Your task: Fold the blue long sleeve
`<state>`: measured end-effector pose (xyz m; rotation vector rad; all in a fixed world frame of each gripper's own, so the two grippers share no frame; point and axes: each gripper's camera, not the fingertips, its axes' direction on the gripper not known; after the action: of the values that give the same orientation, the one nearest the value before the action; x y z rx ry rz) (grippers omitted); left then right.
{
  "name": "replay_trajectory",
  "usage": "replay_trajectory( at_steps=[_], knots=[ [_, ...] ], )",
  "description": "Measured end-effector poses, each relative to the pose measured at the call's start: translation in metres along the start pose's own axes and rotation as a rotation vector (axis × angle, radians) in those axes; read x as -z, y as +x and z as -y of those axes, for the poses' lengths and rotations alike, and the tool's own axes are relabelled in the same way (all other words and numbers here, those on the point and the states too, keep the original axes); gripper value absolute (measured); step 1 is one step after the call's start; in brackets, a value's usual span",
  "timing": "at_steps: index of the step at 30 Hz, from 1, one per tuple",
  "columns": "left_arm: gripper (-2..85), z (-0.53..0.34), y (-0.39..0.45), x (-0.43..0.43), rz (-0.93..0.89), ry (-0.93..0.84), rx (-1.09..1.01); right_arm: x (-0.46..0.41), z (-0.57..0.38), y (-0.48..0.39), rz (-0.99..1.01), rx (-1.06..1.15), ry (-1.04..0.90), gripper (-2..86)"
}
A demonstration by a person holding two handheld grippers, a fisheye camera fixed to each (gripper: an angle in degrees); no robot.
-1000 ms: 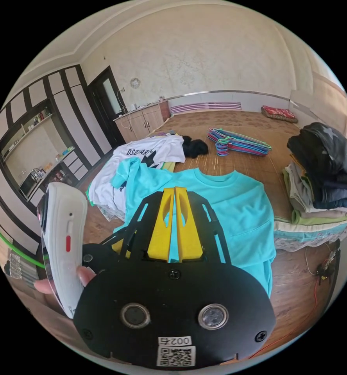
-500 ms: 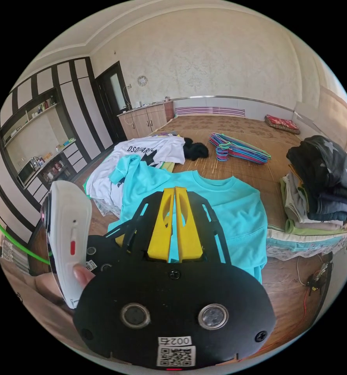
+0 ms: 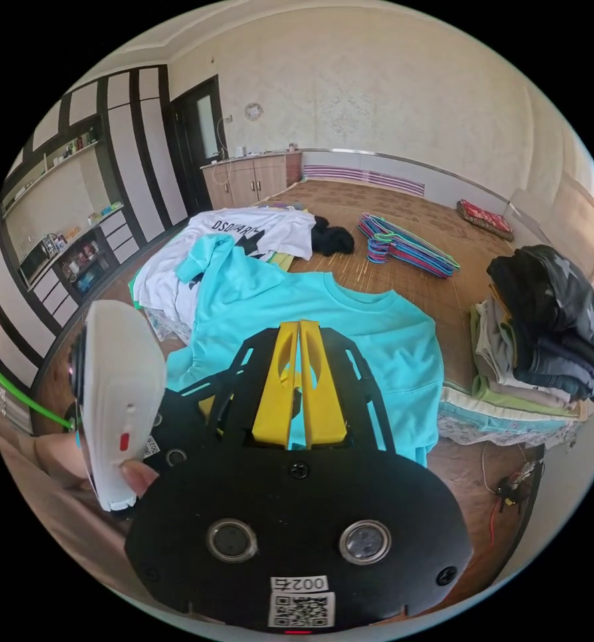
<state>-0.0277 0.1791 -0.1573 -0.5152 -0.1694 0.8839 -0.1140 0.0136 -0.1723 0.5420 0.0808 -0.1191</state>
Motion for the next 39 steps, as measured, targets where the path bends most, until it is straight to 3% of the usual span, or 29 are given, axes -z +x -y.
replay_trajectory(
  at_steps=[5,13,19,25,32,35,39],
  knots=[
    [-1.0,0.035,0.002,-0.031,-0.108,-0.075,0.067,0.001,-0.018,0.039,0.032,-0.103,0.068,-0.9],
    [-1.0,0.112,-0.002,-0.058,0.005,0.008,0.151,-0.013,-0.099,0.165,-0.340,-0.125,-0.104,-0.1],
    [-0.9,0.179,0.010,-0.126,-0.179,0.019,0.040,-0.030,-0.174,0.235,-0.218,-0.068,-0.184,5.5],
    [-0.9,0.231,0.024,-0.195,-0.254,0.183,-0.104,-0.057,-0.211,0.263,-0.129,-0.017,-0.172,8.3],
    [1.3,0.309,0.071,-0.282,-0.424,0.065,-0.317,-0.075,-0.233,0.297,-0.019,-0.065,-0.123,9.0],
    [7.4,0.341,0.090,-0.326,-0.401,-0.005,-0.321,-0.079,-0.241,0.313,-0.006,-0.116,-0.111,8.5],
    [9.3,0.375,0.108,-0.376,-0.396,-0.091,-0.319,-0.079,-0.252,0.331,-0.009,-0.138,-0.091,7.1]
  ],
)
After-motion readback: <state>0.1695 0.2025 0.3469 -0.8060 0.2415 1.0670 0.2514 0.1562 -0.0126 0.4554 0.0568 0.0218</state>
